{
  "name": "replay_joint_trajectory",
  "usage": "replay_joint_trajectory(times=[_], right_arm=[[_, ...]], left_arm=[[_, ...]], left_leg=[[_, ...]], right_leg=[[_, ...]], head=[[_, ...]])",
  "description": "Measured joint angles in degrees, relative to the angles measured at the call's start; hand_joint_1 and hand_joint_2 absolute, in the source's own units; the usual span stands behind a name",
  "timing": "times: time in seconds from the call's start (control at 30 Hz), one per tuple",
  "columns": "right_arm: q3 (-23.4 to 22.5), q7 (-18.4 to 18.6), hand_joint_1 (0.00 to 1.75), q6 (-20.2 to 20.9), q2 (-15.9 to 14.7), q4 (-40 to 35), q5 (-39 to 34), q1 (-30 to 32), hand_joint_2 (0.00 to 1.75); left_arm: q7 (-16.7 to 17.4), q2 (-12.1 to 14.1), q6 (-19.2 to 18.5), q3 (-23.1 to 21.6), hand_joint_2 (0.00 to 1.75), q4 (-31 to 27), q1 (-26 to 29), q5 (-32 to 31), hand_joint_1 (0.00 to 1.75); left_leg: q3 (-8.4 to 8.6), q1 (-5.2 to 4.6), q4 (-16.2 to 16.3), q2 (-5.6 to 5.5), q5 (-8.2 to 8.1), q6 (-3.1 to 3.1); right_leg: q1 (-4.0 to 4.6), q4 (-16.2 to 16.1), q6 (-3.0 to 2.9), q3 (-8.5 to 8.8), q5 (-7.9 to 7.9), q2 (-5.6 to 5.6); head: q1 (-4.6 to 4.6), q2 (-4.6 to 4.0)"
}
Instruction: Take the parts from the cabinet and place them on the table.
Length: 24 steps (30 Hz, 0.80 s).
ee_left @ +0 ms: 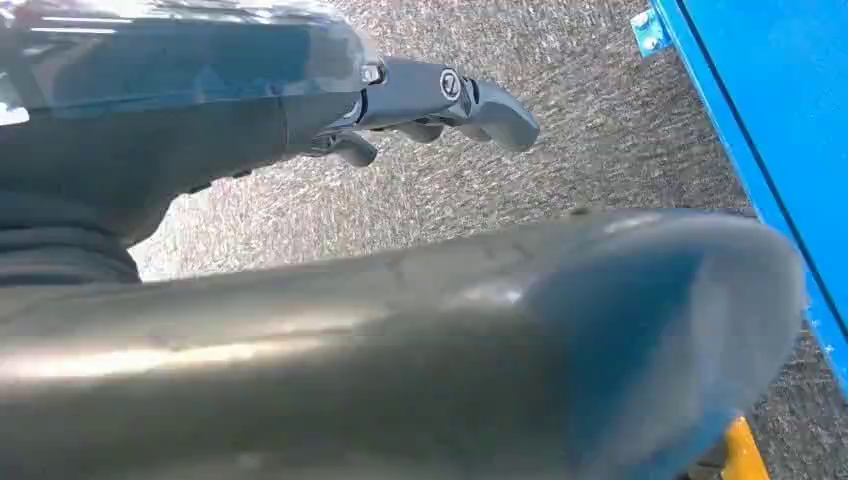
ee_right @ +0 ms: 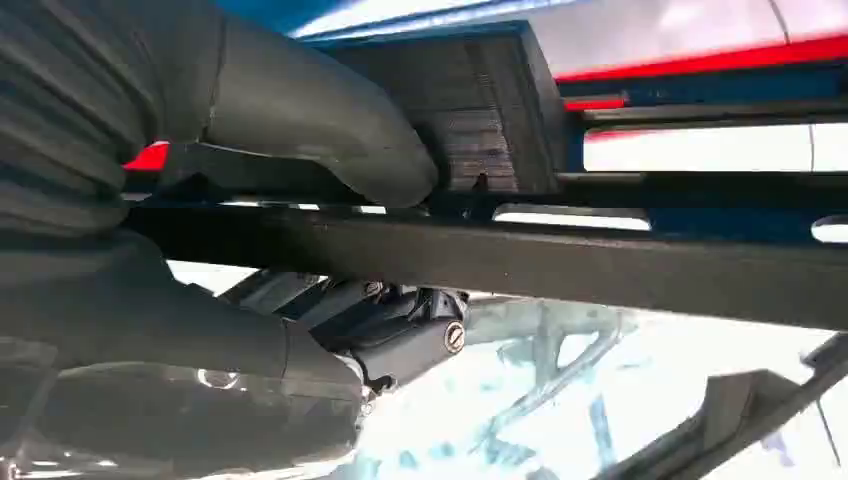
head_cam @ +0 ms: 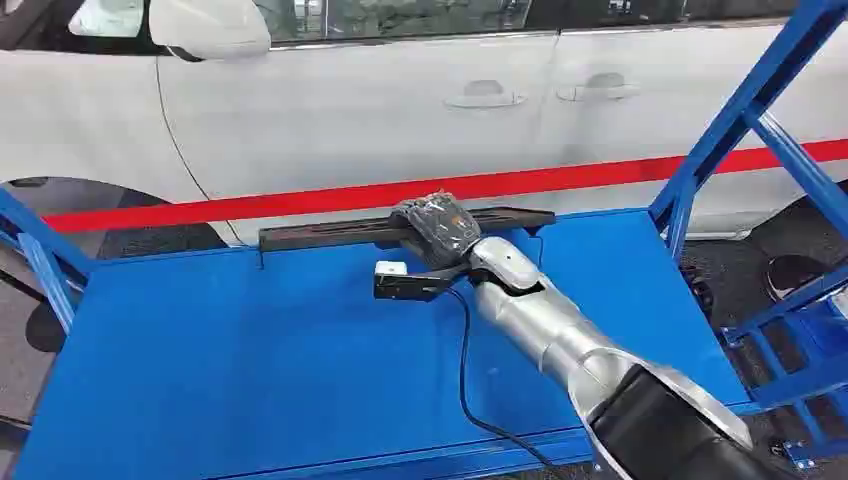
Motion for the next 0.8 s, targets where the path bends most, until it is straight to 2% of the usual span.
replay_joint_trajectory(times=[0.17,0.27,0.33,0.37,0.43,0.5,0.53,0.6,0.7,0.73,0.8], right_arm=[[-3.4,-0.7,1.75,-3.3,-1.4,-2.9,-3.9,-3.6,1.75],[-8.3,-2.7,1.75,-0.3,-2.2,-5.5,-13.8,-9.2,1.75],[-11.9,-3.2,1.75,3.3,-2.3,-7.4,-21.0,-12.5,1.75],[-13.9,-3.3,1.75,6.5,-2.3,-8.8,-26.4,-13.7,1.75],[-17.9,-2.7,1.75,16.2,-1.9,-11.8,-40.2,-14.2,1.75],[-21.7,-2.7,1.75,22.2,-1.3,-14.4,-50.8,-13.2,1.75],[-23.3,-2.9,1.75,23.4,-1.0,-15.7,-54.9,-12.5,1.75],[-25.0,-4.1,1.75,24.2,-0.9,-18.1,-59.3,-10.8,1.75],[-26.5,-5.3,1.75,24.0,-1.0,-20.3,-60.2,-8.8,1.75],[-26.9,-5.6,1.75,24.0,-1.0,-20.9,-60.3,-8.0,1.75],[-27.6,-5.8,1.75,24.2,-1.5,-22.2,-60.3,-6.6,1.75]], left_arm=[[0.0,0.0,0.0,0.0,0.0,0.0,0.0,0.1,0.0],[-0.7,0.1,-0.2,0.0,0.0,0.0,0.1,0.9,0.0],[-2.8,0.2,-0.5,0.2,0.0,0.0,0.1,2.8,0.0],[-5.1,0.2,-1.0,0.6,1.75,0.0,0.1,4.4,0.0],[-12.4,0.2,-3.4,2.9,1.75,0.0,0.1,9.1,0.0],[-18.3,0.2,-4.3,5.6,1.75,0.0,-0.2,11.2,0.0],[-21.3,0.1,-4.2,7.0,0.0,0.0,-0.5,11.6,0.0],[-25.7,0.0,-4.6,8.8,0.0,-0.1,-1.1,12.0,0.0],[-27.0,-0.1,-5.1,10.2,0.0,-0.1,-1.5,12.1,0.0],[-27.1,-0.3,-5.6,10.7,1.75,-0.1,-1.7,12.3,0.0],[-27.3,-0.4,-7.0,11.7,1.75,-0.2,-1.7,12.5,0.0]], left_leg=[[-0.06,-0.01,0.0,-0.01,0.03,-0.03],[-0.1,-0.02,0.0,0.0,0.04,-0.03],[-0.08,-0.02,0.0,0.0,0.03,-0.03],[-0.08,-0.02,0.0,-0.02,0.03,-0.03],[-0.1,-0.02,0.0,-0.05,0.03,-0.03],[-0.13,-0.02,0.0,-0.05,0.03,-0.03],[-0.12,-0.02,0.0,-0.06,0.03,-0.03],[-0.11,-0.02,0.0,-0.11,0.03,-0.03],[-0.12,-0.02,0.0,-0.11,0.03,-0.03],[-0.11,-0.02,0.0,-0.11,0.03,-0.03],[-0.11,-0.02,0.0,-0.1,0.03,-0.03]], right_leg=[[-0.05,0.1,0.0,-0.06,0.01,-0.01],[-0.14,0.1,0.0,-0.13,0.01,0.0],[-0.11,0.1,0.0,-0.12,0.01,0.0],[-0.09,0.1,0.0,-0.11,0.0,-0.02],[-0.06,0.1,0.0,-0.12,0.0,-0.05],[-0.06,0.1,0.0,-0.16,0.0,-0.05],[-0.05,0.1,0.01,-0.16,-0.02,-0.06],[-0.04,0.1,0.02,-0.15,-0.03,-0.09],[-0.05,0.1,0.02,-0.15,-0.03,-0.08],[-0.05,0.1,0.02,-0.15,-0.03,-0.08],[-0.1,0.1,0.03,-0.15,-0.02,-0.06]], head=[[0.0,0.0],[0.0,0.0],[0.0,0.0],[0.0,0.0],[0.0,0.0],[0.0,0.0],[0.0,0.0],[0.0,0.02],[0.0,0.0],[0.0,0.0],[0.0,0.0]])
